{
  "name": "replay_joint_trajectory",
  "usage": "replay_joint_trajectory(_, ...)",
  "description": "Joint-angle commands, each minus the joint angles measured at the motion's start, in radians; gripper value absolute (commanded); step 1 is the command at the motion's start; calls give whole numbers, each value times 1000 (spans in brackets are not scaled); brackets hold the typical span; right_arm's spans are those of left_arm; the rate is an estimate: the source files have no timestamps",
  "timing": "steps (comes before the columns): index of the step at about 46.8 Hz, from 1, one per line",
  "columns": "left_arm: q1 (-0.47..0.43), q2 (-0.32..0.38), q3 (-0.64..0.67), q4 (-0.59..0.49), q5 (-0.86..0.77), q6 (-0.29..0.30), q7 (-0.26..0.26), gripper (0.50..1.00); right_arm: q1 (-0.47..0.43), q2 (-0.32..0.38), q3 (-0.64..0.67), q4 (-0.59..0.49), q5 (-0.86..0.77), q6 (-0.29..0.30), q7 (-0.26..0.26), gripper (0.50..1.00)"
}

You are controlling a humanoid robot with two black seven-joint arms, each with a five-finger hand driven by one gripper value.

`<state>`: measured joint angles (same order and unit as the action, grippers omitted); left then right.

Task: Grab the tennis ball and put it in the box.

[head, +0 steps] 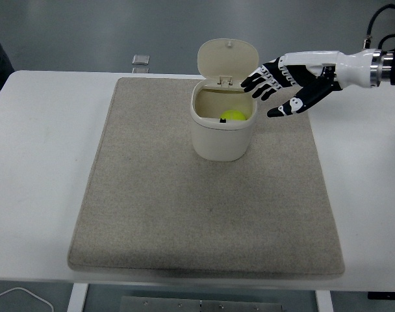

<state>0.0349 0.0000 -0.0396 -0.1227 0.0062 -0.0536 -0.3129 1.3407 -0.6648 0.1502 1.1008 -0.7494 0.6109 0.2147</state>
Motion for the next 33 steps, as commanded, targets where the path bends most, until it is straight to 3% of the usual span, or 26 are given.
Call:
replay_joint_trajectory(1, 0, 0, 0, 0, 0, 0, 0, 992, -18, -24, 0, -4, 5, 0, 0, 825)
replay_joint_trajectory(10, 0, 0, 1, 0, 0, 0, 0, 990, -89, -44, 5, -74, 102, -10, 0, 823)
replay_joint_trajectory(25, 0, 0, 0, 0, 0, 0, 1, 990, -152, 14, 8, -176, 442, -169, 2, 825)
replay_joint_trajectory(33, 0, 0, 0, 0, 0, 0, 0, 992, -198, 106, 43, -239, 611, -269, 2, 825)
